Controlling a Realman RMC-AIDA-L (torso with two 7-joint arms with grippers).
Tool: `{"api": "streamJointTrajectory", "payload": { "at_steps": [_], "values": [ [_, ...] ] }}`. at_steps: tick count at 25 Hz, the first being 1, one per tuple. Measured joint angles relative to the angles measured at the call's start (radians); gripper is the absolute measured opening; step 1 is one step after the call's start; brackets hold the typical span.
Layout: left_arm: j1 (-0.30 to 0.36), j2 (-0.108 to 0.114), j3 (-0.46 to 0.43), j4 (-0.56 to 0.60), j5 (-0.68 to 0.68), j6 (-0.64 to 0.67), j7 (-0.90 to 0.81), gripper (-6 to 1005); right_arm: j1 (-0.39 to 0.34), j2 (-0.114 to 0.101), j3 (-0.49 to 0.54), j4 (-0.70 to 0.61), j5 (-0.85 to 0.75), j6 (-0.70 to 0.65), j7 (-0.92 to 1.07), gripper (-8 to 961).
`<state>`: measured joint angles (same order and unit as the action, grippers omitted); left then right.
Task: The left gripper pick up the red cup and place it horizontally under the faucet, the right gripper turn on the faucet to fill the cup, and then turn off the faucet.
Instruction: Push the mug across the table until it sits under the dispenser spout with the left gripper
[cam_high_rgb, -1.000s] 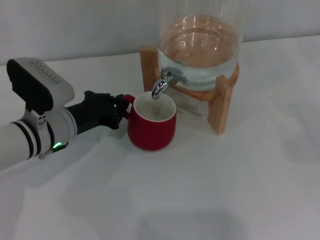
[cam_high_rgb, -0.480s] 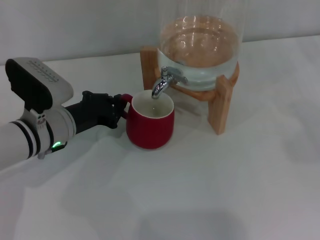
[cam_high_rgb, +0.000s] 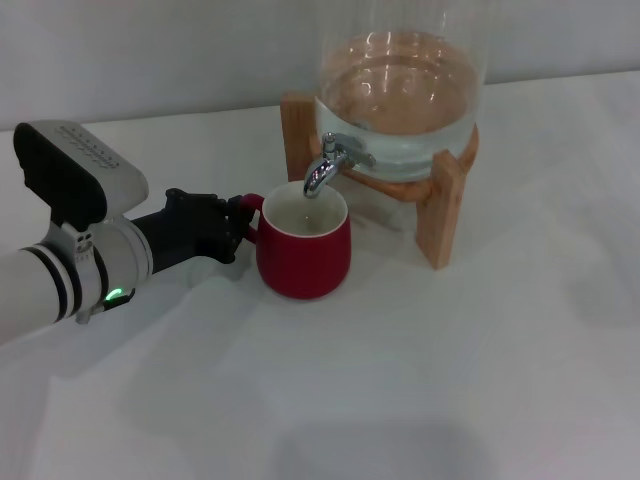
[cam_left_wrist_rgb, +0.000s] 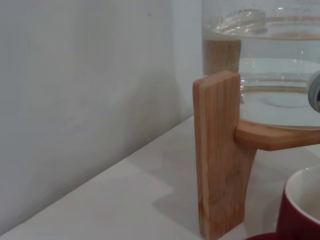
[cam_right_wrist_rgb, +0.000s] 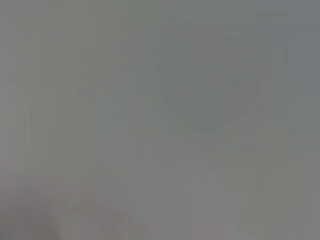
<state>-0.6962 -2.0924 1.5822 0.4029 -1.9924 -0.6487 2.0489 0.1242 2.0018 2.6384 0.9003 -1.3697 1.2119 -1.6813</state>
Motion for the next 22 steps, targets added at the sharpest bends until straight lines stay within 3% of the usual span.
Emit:
{"api": "streamJointTrajectory", "payload": {
  "at_steps": [8,22],
  "values": [
    [0.000,0.000,0.015,-0.001,0.000,0.000,-0.015,104,-0.004,0.000,0.000,-0.002,0.000,0.000,0.000,723],
    [0.003,0.003,0.022,0.006,0.004,0.000,-0.060,186,-0.008,0.000,0.000,-0.001,0.000,0.001,0.000,724]
  ]
}}
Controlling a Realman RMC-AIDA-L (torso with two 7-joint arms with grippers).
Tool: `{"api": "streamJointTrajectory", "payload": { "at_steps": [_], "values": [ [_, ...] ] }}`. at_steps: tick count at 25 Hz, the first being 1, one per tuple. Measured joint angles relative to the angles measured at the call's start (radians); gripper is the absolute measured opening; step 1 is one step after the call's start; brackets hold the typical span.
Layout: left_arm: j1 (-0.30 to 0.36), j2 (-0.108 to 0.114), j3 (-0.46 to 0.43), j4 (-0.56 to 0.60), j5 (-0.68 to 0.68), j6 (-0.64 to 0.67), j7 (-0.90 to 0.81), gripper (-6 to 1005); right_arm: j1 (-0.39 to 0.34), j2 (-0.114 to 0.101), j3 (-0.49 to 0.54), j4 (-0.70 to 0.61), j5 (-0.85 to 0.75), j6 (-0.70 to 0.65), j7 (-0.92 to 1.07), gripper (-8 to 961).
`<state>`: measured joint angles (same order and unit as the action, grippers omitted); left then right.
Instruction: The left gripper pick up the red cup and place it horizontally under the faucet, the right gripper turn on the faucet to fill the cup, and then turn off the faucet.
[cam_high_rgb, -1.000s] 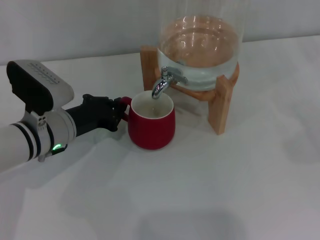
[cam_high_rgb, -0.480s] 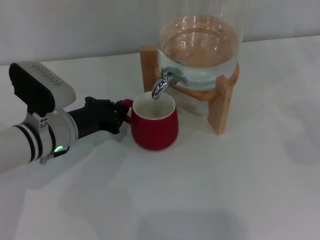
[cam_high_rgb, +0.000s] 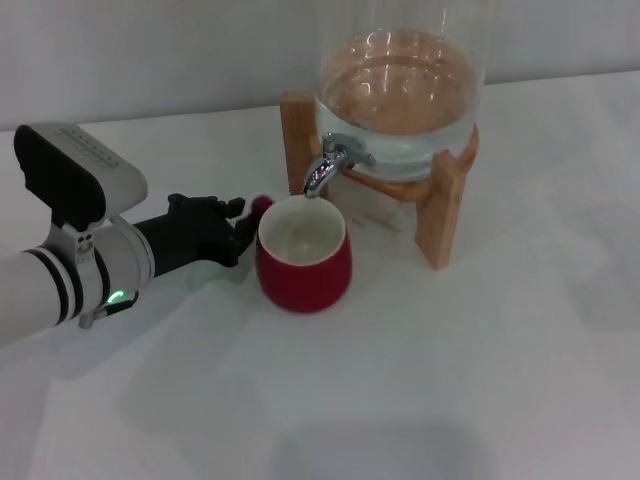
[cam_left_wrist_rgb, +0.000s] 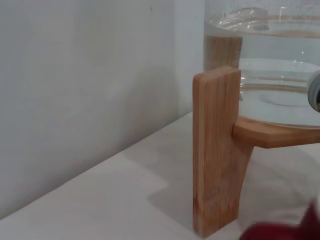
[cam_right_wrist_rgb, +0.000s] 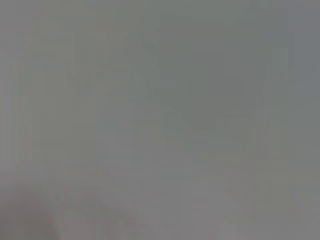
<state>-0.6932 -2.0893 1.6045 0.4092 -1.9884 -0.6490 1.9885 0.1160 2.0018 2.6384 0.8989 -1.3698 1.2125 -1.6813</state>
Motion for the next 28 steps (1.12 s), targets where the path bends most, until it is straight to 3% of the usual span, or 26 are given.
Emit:
{"api": "streamJointTrajectory", "payload": {
  "at_steps": [15,21,28],
  "values": [
    [0.037,0.002,0.000,0.019,0.002,0.000,0.000,277,0.001,0.000,-0.002,0.000,0.010,0.010,0.000,724],
    [0.154,0.005,-0.002,0.145,0.002,0.000,0.000,299,0.000,-0.002,-0.002,0.000,0.011,0.012,0.000,724],
    [0.384,0.006,-0.053,0.370,-0.015,0.026,-0.012,325,-0.010,-0.004,-0.002,0.002,0.011,0.013,0.002,724]
  ]
}}
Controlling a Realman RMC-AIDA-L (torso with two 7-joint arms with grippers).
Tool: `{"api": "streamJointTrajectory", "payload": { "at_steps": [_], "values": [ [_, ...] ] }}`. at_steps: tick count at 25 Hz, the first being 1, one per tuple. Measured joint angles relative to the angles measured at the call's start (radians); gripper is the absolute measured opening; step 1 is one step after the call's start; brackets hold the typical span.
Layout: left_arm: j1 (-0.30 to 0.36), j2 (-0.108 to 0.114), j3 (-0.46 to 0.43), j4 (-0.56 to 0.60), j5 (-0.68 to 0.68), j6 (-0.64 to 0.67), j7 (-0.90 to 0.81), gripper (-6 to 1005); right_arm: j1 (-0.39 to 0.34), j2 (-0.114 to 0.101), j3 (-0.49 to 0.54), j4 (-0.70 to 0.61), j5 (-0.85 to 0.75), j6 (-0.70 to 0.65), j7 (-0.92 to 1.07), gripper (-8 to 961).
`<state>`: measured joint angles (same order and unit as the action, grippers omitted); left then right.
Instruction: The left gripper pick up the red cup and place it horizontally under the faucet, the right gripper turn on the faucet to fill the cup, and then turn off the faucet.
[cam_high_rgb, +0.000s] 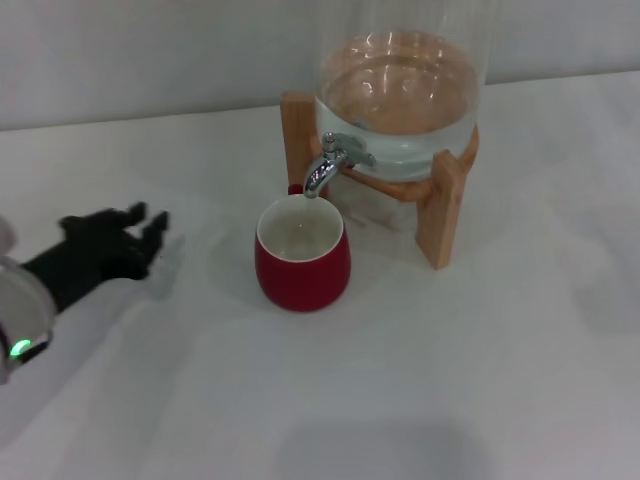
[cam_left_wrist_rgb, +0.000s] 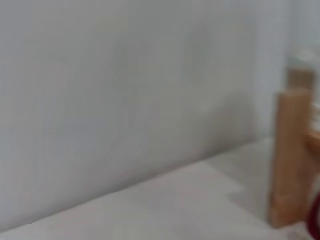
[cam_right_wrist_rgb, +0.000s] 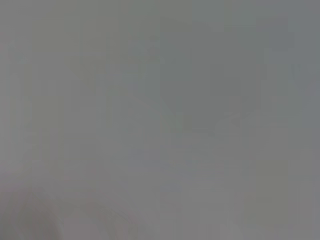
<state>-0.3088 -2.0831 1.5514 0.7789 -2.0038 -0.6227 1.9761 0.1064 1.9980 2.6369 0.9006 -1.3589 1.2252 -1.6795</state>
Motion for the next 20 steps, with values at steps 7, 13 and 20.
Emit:
{"api": "streamJointTrajectory", "payload": {
  "at_steps": [7,13,20],
  "values": [
    [0.091,0.002,-0.050,0.103,-0.020,-0.016,-0.088,351,-0.010,-0.004,0.000,0.000,0.000,0.013,0.002,724],
    [0.102,0.002,-0.078,0.098,-0.123,-0.023,-0.091,401,-0.029,-0.006,0.000,0.003,-0.002,0.026,0.004,725],
    [0.110,0.005,-0.102,0.095,-0.176,-0.056,-0.121,654,-0.037,-0.009,-0.005,0.007,-0.010,0.037,0.005,725]
  ]
}}
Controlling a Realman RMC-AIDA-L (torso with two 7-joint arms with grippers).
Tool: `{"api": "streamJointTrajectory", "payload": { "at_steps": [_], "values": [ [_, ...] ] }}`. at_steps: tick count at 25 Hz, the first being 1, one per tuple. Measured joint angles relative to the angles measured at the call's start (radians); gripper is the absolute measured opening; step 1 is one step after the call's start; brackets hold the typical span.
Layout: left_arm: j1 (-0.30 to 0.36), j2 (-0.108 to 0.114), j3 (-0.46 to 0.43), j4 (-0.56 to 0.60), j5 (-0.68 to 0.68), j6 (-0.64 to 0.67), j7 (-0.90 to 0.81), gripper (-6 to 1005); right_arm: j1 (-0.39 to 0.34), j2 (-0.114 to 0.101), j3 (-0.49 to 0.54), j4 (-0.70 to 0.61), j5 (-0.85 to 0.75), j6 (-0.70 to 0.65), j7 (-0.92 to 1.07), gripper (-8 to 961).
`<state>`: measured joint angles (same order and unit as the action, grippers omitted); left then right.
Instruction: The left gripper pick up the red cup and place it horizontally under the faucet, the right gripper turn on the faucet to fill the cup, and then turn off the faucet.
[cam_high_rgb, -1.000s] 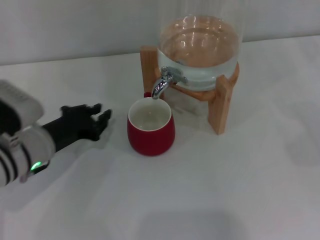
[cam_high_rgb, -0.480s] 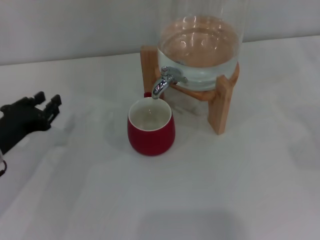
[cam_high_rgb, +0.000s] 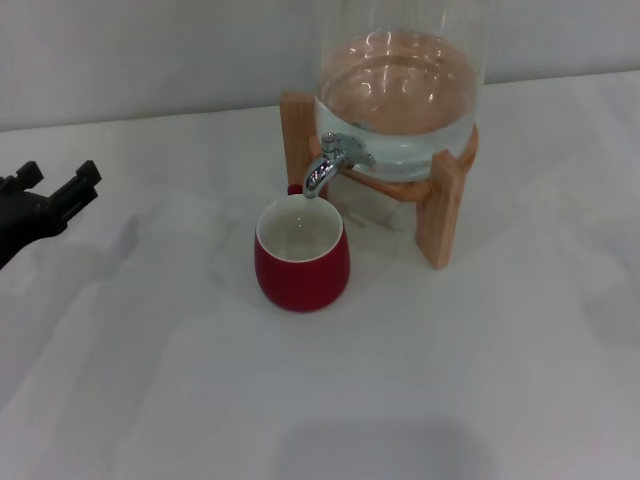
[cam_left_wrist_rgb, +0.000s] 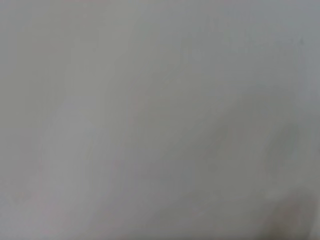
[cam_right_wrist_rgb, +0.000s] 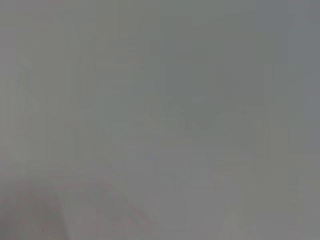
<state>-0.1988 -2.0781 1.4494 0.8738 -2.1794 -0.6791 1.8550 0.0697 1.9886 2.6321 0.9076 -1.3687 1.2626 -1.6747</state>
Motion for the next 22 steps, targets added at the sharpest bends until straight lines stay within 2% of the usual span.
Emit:
{"api": "streamJointTrajectory", "payload": {
  "at_steps": [3,10,13,17,22],
  "values": [
    [0.000,0.001,-0.025,-0.008,0.005,-0.028,-0.016,788,-0.001,-0.003,-0.002,0.001,-0.006,0.007,0.000,725],
    [0.003,0.001,-0.085,-0.013,0.006,-0.047,-0.038,846,-0.007,-0.017,0.001,0.045,-0.080,0.111,0.023,725],
    [0.004,0.001,-0.091,-0.013,0.006,-0.048,-0.037,871,-0.025,-0.009,0.001,0.110,-0.115,0.158,0.058,725],
    [0.001,0.000,-0.109,-0.013,0.004,-0.048,-0.034,879,-0.053,0.017,-0.007,0.240,-0.174,0.220,0.125,725],
    [0.000,-0.001,-0.123,-0.006,-0.001,-0.050,-0.033,879,-0.066,0.021,-0.053,0.351,-0.185,0.322,0.205,725]
  ]
}}
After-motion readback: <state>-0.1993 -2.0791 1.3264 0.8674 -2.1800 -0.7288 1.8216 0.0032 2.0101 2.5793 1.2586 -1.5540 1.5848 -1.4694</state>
